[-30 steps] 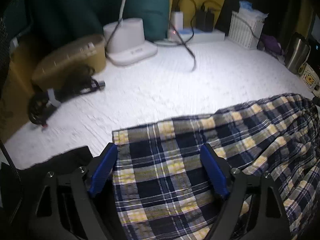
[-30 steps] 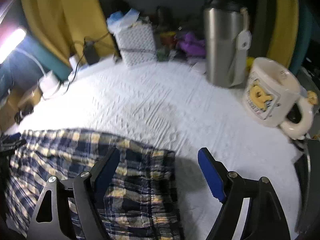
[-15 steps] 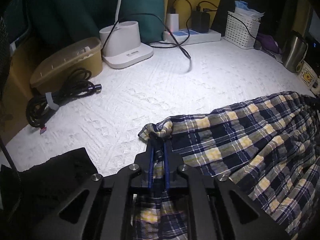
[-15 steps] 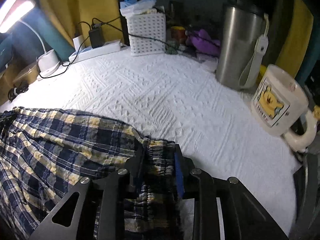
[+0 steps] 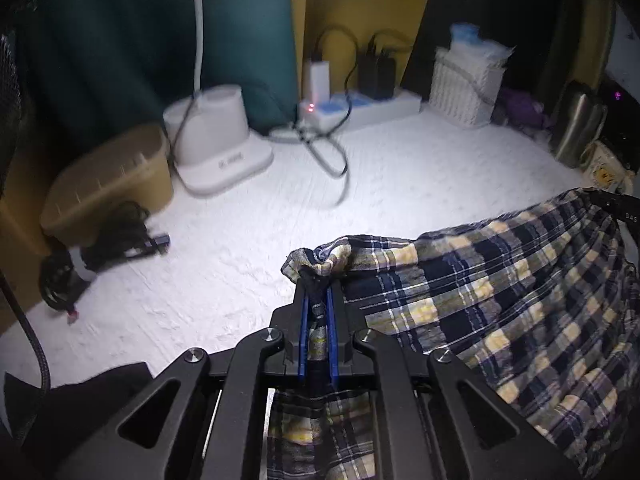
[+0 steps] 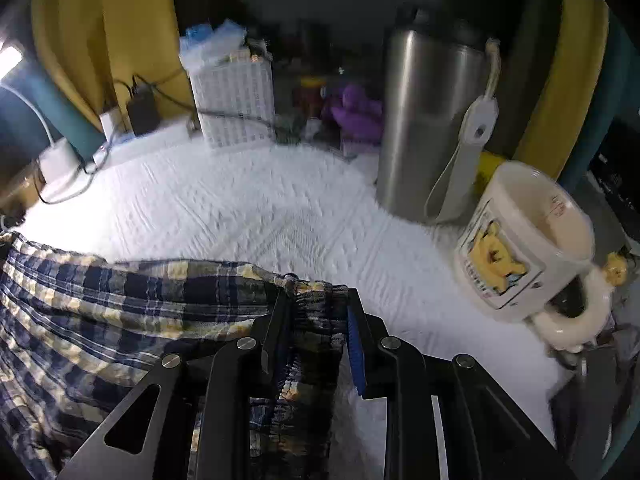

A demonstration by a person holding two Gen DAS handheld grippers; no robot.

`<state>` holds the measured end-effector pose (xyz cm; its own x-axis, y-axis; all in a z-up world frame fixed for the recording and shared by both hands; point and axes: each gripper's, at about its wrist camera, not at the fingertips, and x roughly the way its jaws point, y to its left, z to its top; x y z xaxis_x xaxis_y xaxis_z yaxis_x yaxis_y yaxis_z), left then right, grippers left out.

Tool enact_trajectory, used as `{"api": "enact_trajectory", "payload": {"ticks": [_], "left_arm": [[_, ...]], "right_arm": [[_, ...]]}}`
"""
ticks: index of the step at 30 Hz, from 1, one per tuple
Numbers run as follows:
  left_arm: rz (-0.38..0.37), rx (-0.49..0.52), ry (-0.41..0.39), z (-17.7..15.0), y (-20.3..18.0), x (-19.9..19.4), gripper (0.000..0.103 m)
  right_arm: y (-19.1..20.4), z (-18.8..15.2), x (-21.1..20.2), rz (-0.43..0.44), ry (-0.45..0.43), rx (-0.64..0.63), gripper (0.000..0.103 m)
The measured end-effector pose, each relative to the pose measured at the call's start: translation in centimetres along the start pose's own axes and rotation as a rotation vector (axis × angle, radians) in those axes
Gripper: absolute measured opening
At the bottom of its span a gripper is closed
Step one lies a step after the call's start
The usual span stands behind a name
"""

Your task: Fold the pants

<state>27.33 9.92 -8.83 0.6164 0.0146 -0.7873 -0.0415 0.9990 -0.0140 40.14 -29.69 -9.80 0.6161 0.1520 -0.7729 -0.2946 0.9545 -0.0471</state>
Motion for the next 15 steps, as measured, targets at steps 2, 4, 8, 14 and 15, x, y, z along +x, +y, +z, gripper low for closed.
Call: {"api": "enact_trajectory", "payload": {"ticks": [2,4,8,14,15], "left_arm": [[0.042,-0.010,0.029,-0.4,0.2,0.9,0.007],[0.082,-0.043,0.056,-1.0,1.2,1.7,0.011],[0.086,-0.072,0.055,-1.4,2.4,1.3,0.021],[0.174,-0.113,0.030,-1.8,3.7,0.6,0.027],[0.181,-0.139,0.014,-1.8,4.2,0.2,0.027]], "right_arm": [[0.3,-0.4,0.9,-0.012,0.026,-0.008,0.026],[0.3,-0.5,1.2,-0.015,0.033,-0.007,0.026],[0.0,-0.4,1.1,-0.067,0.035,-0.023,0.058],[-0.2,-0.9,0.7,-0.114,0.026,-0.025,0.069],[-0.2,-1.0,0.6,-0.119,0.026,-0.028,0.069]]}}
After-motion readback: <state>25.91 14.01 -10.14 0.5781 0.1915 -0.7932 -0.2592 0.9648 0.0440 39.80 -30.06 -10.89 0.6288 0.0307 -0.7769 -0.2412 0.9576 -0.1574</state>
